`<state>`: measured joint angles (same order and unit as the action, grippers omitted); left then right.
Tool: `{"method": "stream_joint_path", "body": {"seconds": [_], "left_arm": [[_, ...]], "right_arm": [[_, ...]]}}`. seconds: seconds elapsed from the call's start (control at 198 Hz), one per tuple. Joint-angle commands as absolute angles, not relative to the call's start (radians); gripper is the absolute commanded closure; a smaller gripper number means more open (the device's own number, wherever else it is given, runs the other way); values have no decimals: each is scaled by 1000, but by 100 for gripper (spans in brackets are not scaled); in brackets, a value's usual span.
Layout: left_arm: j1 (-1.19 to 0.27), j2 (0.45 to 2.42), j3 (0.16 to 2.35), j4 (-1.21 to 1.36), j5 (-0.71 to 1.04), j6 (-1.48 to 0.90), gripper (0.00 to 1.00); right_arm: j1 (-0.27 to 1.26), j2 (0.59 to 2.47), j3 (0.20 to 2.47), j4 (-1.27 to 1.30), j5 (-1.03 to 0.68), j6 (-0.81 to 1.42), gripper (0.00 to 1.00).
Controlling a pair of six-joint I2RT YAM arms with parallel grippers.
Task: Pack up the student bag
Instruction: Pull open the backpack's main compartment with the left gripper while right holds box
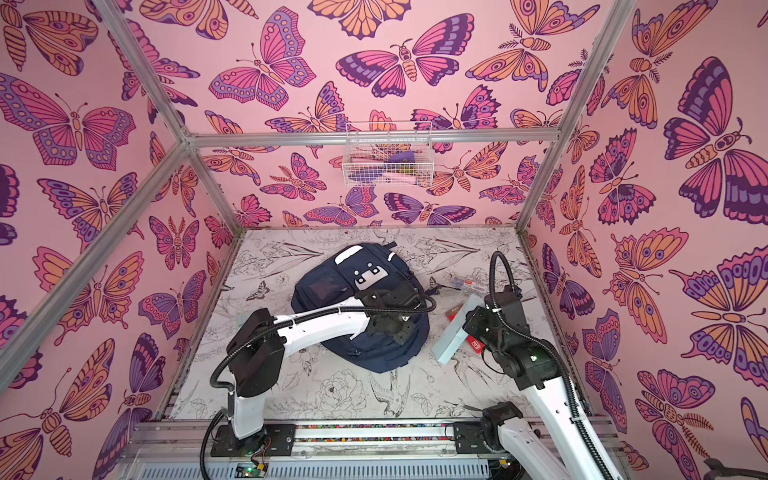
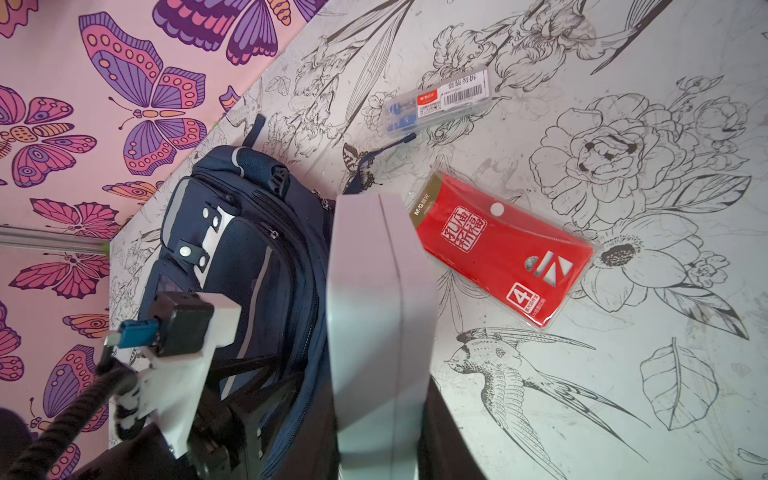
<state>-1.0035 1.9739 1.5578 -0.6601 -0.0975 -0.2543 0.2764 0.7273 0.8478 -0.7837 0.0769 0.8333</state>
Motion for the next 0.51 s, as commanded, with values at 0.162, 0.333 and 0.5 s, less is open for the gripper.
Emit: {"method": "stream_joint_path", "body": {"seconds": [0.162, 0.333, 0.5], "left_arm": [[-999, 1916, 1530, -694, -336, -281, 100], [-997, 1714, 1441, -654, -387, -290, 100], [-984, 1499, 1320, -553, -349, -281, 100]], "right_arm": [[269, 751, 874, -776, 54, 831, 100], [271, 768, 886, -716, -16, 819, 100], [285, 799, 886, -556, -208, 827, 100]]}}
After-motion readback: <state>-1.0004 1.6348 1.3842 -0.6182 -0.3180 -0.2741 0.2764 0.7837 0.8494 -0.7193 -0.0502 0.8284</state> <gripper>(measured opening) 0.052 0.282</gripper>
